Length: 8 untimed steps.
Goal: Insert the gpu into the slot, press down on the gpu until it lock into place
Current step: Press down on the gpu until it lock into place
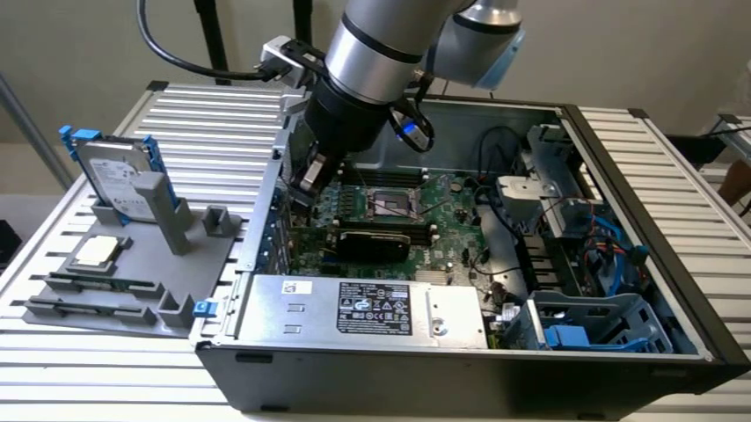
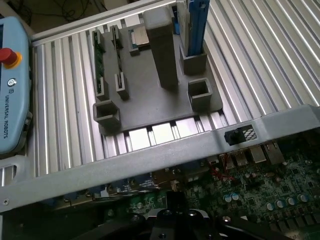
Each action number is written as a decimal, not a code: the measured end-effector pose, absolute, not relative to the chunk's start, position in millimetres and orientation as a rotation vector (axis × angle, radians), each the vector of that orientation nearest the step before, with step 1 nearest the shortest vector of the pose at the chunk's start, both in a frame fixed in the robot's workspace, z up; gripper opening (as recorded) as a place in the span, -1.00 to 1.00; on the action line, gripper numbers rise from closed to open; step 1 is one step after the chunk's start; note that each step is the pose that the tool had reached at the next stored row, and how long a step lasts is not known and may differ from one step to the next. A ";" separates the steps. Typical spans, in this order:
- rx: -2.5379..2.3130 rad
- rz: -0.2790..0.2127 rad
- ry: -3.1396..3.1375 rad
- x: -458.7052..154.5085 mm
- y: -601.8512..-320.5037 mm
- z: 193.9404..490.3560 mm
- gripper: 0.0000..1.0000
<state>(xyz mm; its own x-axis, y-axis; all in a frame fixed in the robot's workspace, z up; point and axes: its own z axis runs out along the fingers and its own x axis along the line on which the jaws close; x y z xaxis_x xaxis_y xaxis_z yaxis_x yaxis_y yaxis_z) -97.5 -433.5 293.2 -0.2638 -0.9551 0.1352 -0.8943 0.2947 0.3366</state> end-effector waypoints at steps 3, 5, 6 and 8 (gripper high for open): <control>1.678 -0.274 -2.258 -93.6 -433.5 294.5 -0.79; 1.682 -0.271 -2.259 -91.1 -433.5 295.2 -0.79; 1.685 -0.269 -2.260 -90.1 -433.5 295.5 -0.79; 1.692 -0.263 -2.261 -88.2 -433.6 296.0 -0.79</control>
<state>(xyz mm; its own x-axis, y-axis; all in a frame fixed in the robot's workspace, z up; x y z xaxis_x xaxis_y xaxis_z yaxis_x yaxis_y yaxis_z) -88.2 -433.6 296.0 -0.2587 -0.9570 0.1316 -0.9013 0.2881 0.3236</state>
